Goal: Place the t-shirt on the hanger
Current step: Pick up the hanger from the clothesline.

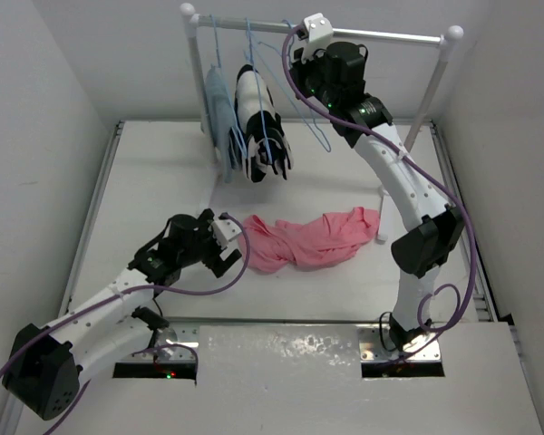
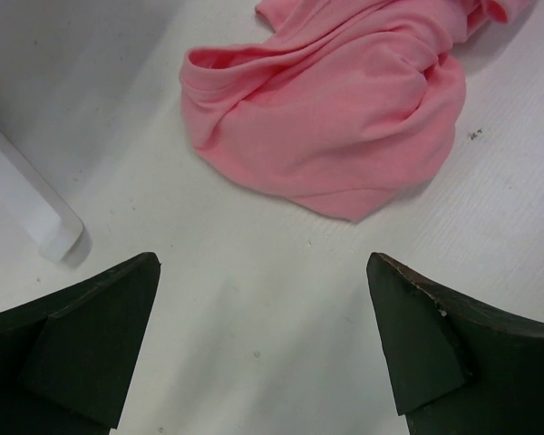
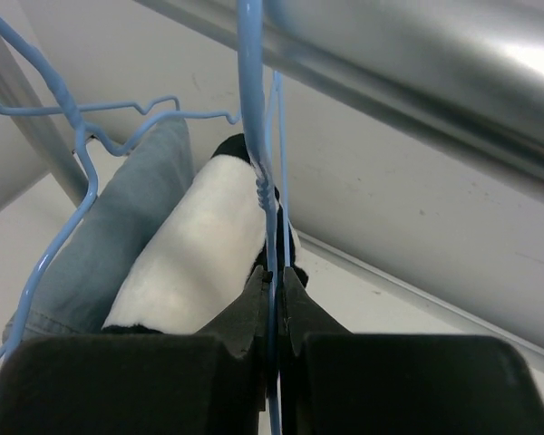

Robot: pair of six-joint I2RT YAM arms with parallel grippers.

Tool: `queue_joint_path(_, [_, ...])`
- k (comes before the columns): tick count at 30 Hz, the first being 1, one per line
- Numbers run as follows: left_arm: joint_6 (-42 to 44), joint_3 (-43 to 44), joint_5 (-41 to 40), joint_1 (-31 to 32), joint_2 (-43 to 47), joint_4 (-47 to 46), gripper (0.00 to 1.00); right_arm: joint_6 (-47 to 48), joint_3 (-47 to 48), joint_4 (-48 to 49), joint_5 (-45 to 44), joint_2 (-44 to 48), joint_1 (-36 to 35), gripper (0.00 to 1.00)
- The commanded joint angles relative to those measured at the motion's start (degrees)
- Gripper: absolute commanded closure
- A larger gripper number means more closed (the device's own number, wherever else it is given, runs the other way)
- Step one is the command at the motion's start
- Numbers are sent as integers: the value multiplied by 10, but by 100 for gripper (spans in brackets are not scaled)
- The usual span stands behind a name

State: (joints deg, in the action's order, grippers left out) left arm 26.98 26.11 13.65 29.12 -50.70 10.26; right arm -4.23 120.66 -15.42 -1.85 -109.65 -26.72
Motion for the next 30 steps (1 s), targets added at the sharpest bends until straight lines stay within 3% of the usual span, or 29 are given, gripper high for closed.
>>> queue_joint_path(1, [9, -8, -6, -8, 11, -17, 4, 12, -2, 47, 11, 25, 0, 100])
queue_joint_path(8, [13, -9, -6, -7, 10, -19, 4, 26, -14, 104, -4, 59, 0, 100])
queue_joint_path(16, [-5, 1, -17, -7, 8, -28, 4, 28, -63, 91, 4, 107, 0, 100])
queue_joint_path(21, [-61, 36, -52, -7, -9, -28, 6, 38, -167, 85, 4, 168, 0, 100])
queue_joint_path(25, [-134, 82, -61, -7, -33, -16, 19, 39, -246, 81, 4, 226, 0, 100])
queue_joint_path(30, [-227, 156, -80, -7, -85, -1, 22, 38, -328, 78, 9, 296, 0, 100])
